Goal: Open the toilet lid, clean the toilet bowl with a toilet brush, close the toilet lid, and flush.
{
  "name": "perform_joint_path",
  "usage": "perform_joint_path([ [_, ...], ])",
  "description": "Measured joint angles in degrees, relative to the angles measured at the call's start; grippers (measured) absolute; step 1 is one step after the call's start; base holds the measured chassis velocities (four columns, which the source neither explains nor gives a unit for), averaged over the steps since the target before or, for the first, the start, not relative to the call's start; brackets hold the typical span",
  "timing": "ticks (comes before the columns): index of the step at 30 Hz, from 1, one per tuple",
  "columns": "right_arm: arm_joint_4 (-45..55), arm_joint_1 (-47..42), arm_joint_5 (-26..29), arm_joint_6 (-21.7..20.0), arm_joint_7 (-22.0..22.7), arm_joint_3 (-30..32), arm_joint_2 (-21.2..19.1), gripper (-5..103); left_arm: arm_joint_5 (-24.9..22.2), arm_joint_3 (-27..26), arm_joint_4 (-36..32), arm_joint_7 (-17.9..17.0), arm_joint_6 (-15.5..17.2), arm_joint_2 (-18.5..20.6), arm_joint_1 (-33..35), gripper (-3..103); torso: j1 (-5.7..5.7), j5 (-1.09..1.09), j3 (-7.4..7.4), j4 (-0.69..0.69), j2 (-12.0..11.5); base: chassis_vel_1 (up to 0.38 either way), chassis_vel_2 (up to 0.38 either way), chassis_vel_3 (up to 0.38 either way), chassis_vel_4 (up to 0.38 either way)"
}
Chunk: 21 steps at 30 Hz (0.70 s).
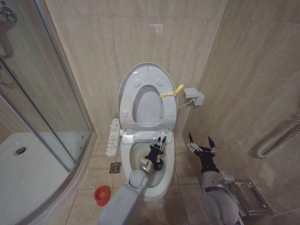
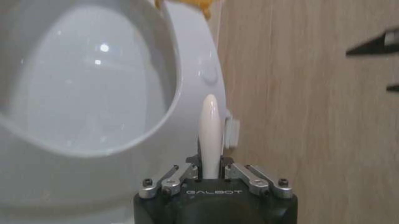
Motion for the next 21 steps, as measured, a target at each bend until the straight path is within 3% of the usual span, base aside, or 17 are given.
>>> perform_joint_path([
  [10, 0.0, 0.0, 0.0, 0.0, 0.0, 0.0, 0.0, 100, 2.02, -0.45, 6.16, 0.28, -2.13, -0.34, -1.7, 19, 0.0, 0.0, 0.01, 0.02, 0.0, 0.0, 0.0, 0.0, 0.0],
  [17, 0.0, 0.0, 0.0, 0.0, 0.0, 0.0, 0.0, 100, 1.95, -0.35, 4.65, 0.27, -1.98, -0.18, -3.62, 19, 0.0, 0.0, 0.0, 0.0, 0.0, 0.0, 0.0, 0.0, 0.0],
  [21, 0.0, 0.0, 0.0, 0.0, 0.0, 0.0, 0.0, 100, 2.26, 0.16, 7.33, 0.54, -2.43, -0.59, -3.64, 19, 0.0, 0.0, 0.0, 0.01, 0.0, 0.0, 0.0, 0.0, 0.0],
])
